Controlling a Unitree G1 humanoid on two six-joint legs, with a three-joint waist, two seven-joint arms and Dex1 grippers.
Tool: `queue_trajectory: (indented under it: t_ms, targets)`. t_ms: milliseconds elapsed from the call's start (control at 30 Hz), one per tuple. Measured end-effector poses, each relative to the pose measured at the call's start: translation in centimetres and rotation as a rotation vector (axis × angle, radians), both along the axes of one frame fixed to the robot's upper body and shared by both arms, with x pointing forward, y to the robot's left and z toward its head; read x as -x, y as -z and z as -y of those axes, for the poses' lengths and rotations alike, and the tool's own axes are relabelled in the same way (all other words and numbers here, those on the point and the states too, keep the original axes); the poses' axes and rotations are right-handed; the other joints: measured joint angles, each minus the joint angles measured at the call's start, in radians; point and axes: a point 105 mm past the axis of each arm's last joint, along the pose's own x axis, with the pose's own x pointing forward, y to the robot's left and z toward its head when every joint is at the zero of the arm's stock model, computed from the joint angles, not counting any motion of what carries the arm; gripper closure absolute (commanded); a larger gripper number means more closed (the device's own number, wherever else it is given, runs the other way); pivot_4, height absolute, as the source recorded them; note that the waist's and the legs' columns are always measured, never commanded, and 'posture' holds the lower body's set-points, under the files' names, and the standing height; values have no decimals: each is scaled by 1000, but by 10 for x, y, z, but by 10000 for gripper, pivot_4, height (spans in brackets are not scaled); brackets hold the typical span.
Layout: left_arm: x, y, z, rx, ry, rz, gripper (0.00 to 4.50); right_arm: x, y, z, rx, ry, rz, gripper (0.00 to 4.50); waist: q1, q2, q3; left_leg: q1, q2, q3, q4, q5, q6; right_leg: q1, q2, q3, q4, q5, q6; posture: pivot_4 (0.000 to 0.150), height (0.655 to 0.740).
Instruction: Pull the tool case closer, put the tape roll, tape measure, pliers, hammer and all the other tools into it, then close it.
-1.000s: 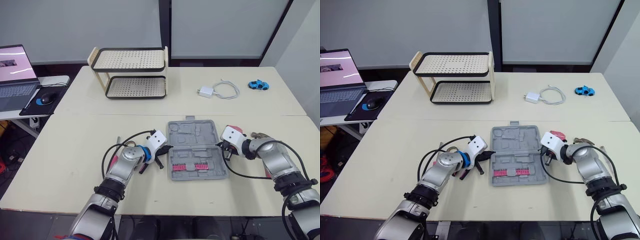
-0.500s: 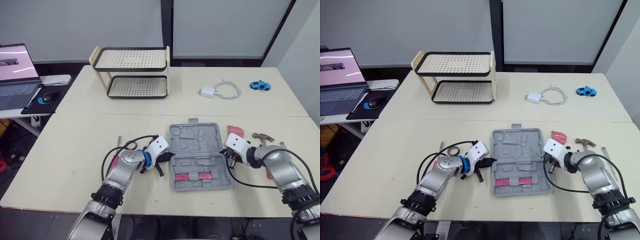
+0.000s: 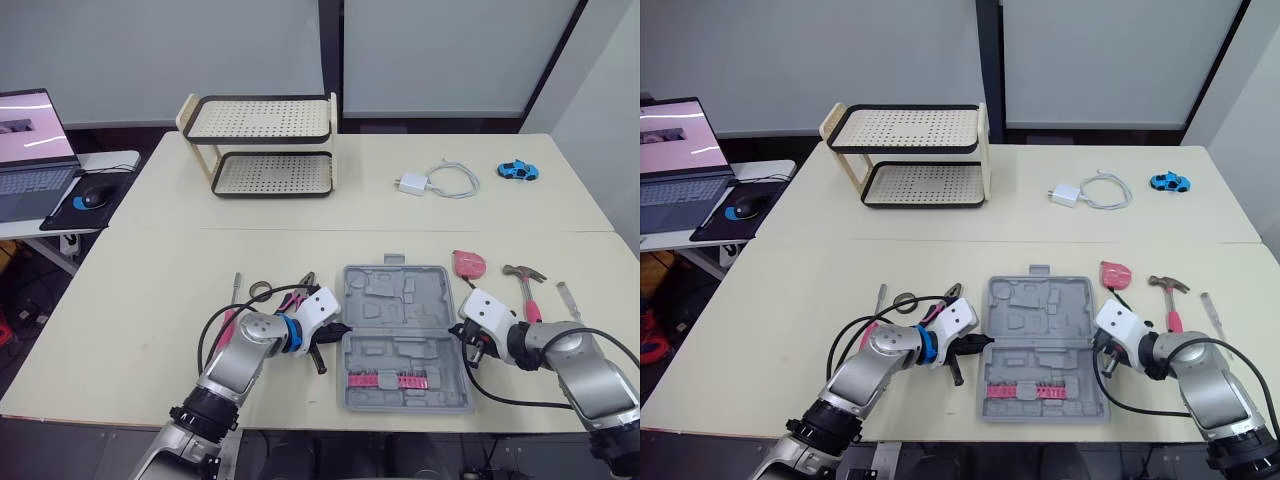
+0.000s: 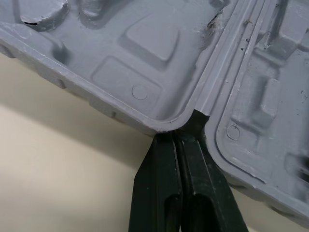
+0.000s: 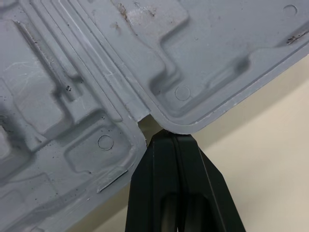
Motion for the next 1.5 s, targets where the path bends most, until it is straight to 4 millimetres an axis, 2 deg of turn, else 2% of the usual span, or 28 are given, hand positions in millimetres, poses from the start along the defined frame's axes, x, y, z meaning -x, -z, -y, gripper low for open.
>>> queue_trajectory:
  t_ms: [267,633,1500]
  targets:
    - [10,0,-6,-24,17,-23,44675,10,2,-5,-18,-4,-30,45000,1,0,0,0,0,0,0,0,0,0,0,0,0,0,0,1500,7400]
    - [12,2,-12,-45,13,-27,44675,19,7,-10,-22,-11,-70,45000,1,0,0,0,0,0,0,0,0,0,0,0,0,0,0,1500,7400]
    - [25,2,-30,-84,19,-50,44675,28,13,-26,-38,-52,-95,45000,1,0,0,0,0,-1,-1,0,0,0,0,0,0,0,0,1500,7400]
